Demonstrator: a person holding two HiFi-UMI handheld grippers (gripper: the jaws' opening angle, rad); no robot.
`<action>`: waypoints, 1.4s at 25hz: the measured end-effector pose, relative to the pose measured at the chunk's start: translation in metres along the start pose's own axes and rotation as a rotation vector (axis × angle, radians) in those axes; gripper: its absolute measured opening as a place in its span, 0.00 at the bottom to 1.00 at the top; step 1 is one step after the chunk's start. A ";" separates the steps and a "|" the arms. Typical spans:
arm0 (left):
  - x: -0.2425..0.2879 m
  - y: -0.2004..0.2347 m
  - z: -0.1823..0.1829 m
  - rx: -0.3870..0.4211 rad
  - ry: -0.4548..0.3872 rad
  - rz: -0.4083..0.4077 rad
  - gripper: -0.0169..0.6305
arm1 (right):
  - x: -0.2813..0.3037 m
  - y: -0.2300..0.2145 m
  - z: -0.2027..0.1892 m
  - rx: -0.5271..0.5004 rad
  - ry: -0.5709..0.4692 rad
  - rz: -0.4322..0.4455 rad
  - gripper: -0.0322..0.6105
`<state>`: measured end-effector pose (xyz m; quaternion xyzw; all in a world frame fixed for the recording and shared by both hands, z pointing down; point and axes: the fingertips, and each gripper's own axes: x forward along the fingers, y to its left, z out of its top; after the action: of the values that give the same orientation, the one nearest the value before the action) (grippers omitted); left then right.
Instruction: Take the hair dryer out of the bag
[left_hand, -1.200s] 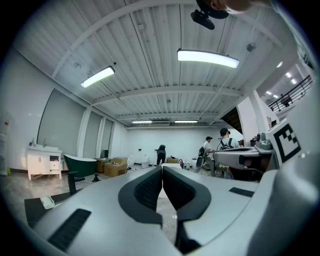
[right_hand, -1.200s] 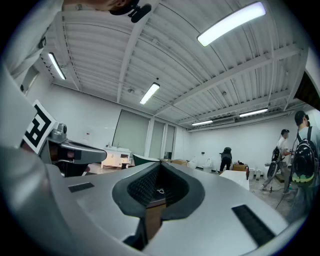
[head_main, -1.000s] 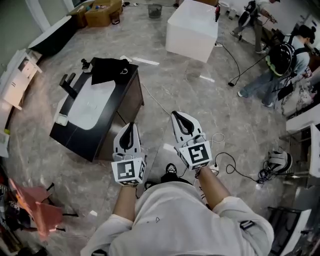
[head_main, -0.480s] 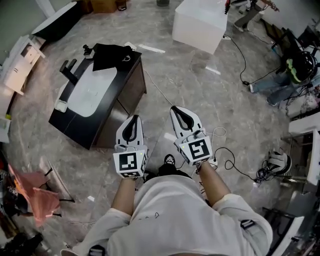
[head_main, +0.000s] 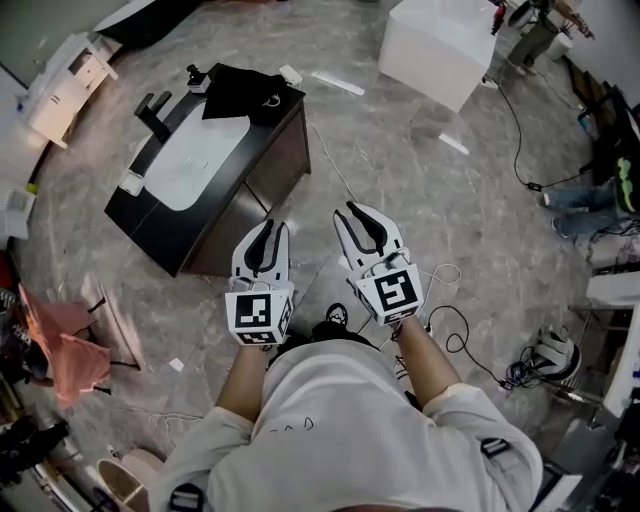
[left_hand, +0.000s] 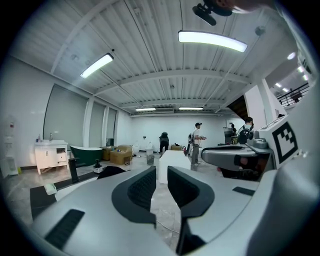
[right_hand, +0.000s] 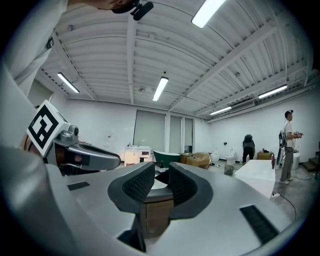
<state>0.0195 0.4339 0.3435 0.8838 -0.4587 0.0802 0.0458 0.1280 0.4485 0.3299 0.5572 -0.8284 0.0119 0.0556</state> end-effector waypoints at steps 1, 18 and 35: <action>0.003 -0.001 0.000 0.001 0.000 0.012 0.15 | 0.002 -0.003 -0.001 0.000 0.000 0.009 0.16; 0.080 0.011 -0.017 -0.024 0.066 0.046 0.15 | 0.044 -0.065 -0.023 0.025 0.046 0.017 0.18; 0.272 0.120 0.015 -0.029 0.072 -0.111 0.15 | 0.215 -0.151 -0.017 -0.005 0.121 -0.053 0.20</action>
<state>0.0769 0.1445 0.3792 0.9038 -0.4080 0.1024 0.0793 0.1887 0.1949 0.3629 0.5771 -0.8085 0.0422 0.1072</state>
